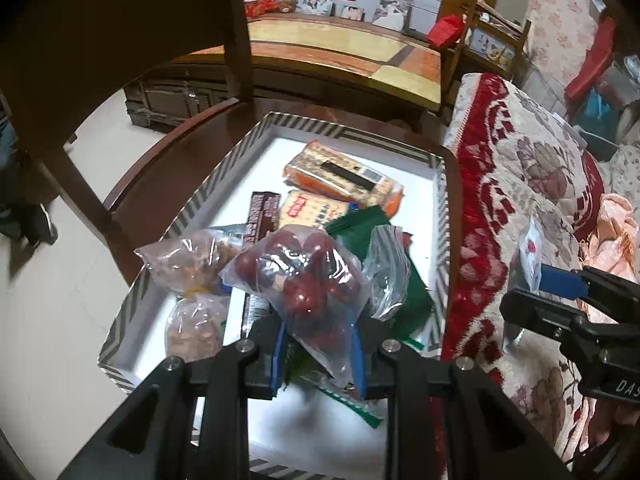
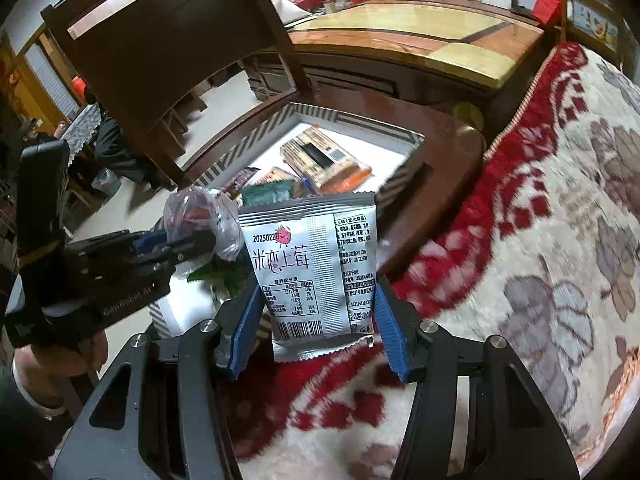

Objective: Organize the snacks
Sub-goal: 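Open both grippers to drop the date bag and white packet into the tray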

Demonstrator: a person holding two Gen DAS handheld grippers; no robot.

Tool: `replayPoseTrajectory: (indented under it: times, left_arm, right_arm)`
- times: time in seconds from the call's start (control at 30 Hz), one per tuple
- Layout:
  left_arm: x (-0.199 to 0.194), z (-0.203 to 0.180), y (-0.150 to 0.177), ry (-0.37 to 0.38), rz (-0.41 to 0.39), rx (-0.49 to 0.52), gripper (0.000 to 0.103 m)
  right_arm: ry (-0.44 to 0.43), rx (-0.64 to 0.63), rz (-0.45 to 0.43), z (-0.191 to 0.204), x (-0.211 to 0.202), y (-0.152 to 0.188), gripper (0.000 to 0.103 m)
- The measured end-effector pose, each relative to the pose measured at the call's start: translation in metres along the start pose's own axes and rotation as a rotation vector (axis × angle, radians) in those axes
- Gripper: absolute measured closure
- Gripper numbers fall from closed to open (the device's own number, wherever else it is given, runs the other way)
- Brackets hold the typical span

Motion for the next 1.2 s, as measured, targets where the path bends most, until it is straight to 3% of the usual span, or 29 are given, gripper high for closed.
replayPoseTrajectory:
  times: [0.43, 0.67, 0.73, 0.9, 1.07, 1.2]
  left_arm:
    - [0.016, 0.021, -0.005, -0.031, 0.022, -0.033, 0.075]
    - [0.022, 0.02, -0.008, -0.039, 0.032, -0.037, 0.073]
    - [0.024, 0.019, -0.008, -0.047, 0.037, -0.037, 0.07]
    - [0.021, 0.017, -0.008, -0.075, 0.014, -0.043, 0.025]
    - [0.016, 0.02, -0.004, -0.081, 0.002, -0.063, 0.014]
    - [0.004, 0.017, 0.003, -0.097, -0.024, -0.049, 0.013]
  right_arm:
    - [0.017, -0.037, 0.104, 0.003, 0.07, -0.041, 0.05]
    - [0.017, 0.002, 0.123, -0.005, 0.108, -0.064, 0.05]
    - [0.005, 0.016, 0.119, -0.006, 0.113, -0.068, 0.05]
    - [-0.033, 0.052, 0.102, -0.005, 0.11, -0.066, 0.049]
    - [-0.009, 0.043, 0.041, 0.001, 0.084, -0.057, 0.045]
    - [-0.015, 0.069, -0.011, 0.004, 0.058, -0.046, 0.045]
Point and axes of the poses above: each gripper's, at about its wrist camera, not at the fingertips, and x roughly the way its jaws point, z to its left, y to its underside, the point moved 1 cm from there along x, roughly the way its jaws point, and after that the axes turned 14 degrees about -y, right-handed, at the moved point
